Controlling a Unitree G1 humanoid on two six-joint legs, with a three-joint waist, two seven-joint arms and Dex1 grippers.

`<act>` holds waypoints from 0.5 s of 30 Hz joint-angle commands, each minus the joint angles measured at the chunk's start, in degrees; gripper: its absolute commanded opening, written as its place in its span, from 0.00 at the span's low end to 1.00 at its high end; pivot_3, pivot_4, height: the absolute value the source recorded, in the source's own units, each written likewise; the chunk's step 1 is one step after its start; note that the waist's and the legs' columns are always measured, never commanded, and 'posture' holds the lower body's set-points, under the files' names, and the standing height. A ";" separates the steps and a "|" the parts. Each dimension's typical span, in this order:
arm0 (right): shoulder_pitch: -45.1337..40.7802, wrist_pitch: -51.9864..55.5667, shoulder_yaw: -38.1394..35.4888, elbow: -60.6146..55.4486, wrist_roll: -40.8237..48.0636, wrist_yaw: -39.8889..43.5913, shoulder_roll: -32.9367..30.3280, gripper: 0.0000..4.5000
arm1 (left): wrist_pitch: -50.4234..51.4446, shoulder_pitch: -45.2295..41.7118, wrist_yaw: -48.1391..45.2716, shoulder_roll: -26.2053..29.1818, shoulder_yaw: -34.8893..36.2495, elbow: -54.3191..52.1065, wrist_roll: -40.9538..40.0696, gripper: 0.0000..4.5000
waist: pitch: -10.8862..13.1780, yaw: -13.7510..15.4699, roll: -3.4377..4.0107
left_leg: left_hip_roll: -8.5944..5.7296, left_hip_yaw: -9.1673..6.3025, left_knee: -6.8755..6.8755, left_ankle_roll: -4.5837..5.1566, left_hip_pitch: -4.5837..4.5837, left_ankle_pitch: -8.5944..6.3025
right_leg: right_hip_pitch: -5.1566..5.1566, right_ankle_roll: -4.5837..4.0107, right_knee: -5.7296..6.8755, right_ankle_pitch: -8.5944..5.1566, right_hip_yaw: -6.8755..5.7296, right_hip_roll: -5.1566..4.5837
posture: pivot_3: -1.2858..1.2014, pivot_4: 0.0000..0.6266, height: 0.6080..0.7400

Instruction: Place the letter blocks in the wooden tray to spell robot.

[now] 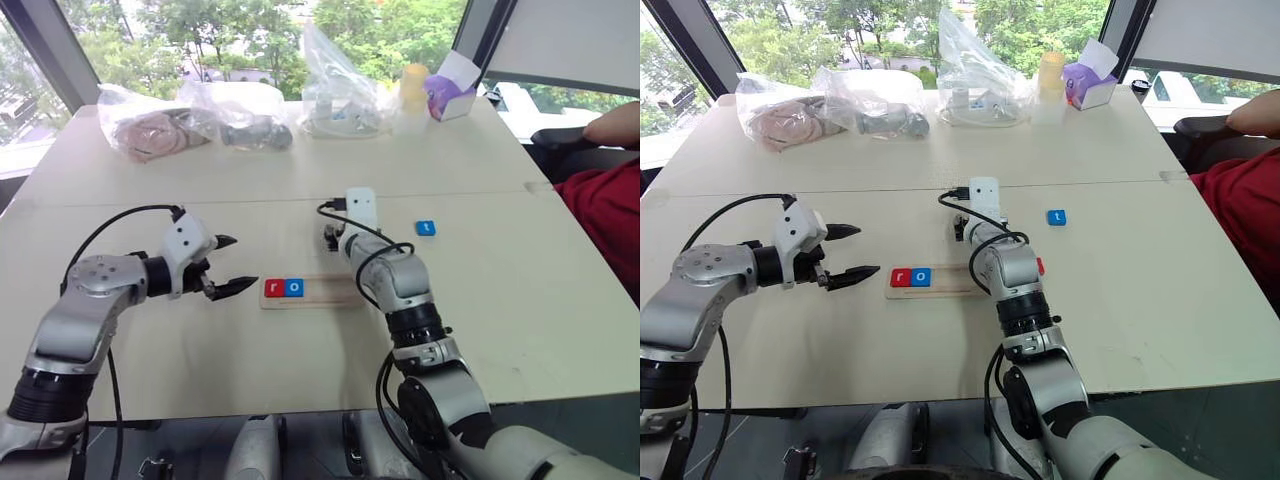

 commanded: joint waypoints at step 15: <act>15.41 19.85 -2.77 -45.87 1.60 10.46 -12.83 0.28 | 3.71 -3.31 -1.74 -1.71 -5.29 -7.95 -4.88 1.00 | 0.00 0.60 0.00 | -0.03 -0.04 -0.06 0.00 -0.19 0.00 | -0.11 0.04 -0.08 -0.03 -0.01 -0.07 | 0.52 0.24 1.00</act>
